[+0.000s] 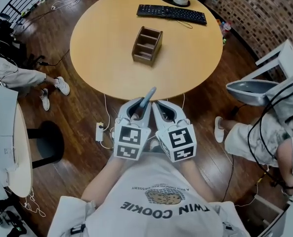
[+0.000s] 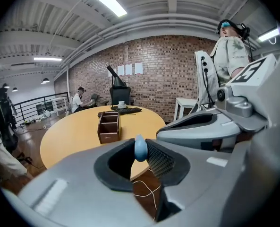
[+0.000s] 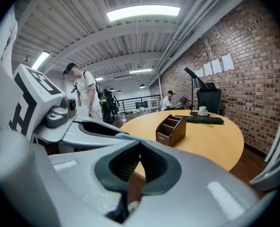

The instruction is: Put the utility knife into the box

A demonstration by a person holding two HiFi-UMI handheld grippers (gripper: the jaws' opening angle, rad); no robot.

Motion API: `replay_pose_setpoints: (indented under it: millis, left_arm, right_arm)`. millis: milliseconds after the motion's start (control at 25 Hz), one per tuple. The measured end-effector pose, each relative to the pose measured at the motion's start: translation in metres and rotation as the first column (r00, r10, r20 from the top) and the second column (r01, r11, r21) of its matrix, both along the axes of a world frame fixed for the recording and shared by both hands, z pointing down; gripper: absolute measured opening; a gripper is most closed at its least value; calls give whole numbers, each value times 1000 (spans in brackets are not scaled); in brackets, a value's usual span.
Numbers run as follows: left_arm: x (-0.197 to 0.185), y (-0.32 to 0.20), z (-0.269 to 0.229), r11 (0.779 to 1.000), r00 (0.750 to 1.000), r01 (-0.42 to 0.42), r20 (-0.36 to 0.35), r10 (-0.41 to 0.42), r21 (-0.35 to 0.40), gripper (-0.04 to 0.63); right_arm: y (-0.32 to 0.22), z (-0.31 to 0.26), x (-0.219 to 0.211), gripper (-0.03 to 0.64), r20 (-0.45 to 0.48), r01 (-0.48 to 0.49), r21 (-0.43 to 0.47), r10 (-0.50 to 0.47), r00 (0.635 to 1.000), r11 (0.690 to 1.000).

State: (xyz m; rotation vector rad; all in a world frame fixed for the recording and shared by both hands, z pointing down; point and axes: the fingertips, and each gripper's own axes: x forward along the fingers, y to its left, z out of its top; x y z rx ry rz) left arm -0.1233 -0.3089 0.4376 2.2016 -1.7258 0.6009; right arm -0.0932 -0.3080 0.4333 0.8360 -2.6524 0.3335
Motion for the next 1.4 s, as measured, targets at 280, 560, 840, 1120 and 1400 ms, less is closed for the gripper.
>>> replay_pose_setpoints:
  millis: [280,560,840,1120,1400]
  left_arm:
    - [-31,-37,8,994,988,-102,115,105,-30,75]
    - [-66,-86,13,973,933,-222,276,232,-68,75]
    - [-85,-127,22,923,802,-362,460,381,-133,75]
    - [-83,-151,32,837,648,-511,552,524,-196,75]
    - [-82,-172,56,752,476,-593,629,615,-287,75]
  right_arm:
    - [-32,6,-29,2,-20,-48,-11,48,999,999]
    - [-72,10,-55,2,-40,-113,-28,112,993,993]
    - [-104,9,-73,2,-49,-160,-29,159,986,987]
    - [-123,12,-78,2,-65,-218,-37,215,974,975]
    - [-142,19,-63,2,-86,-290,-35,287,954,956]
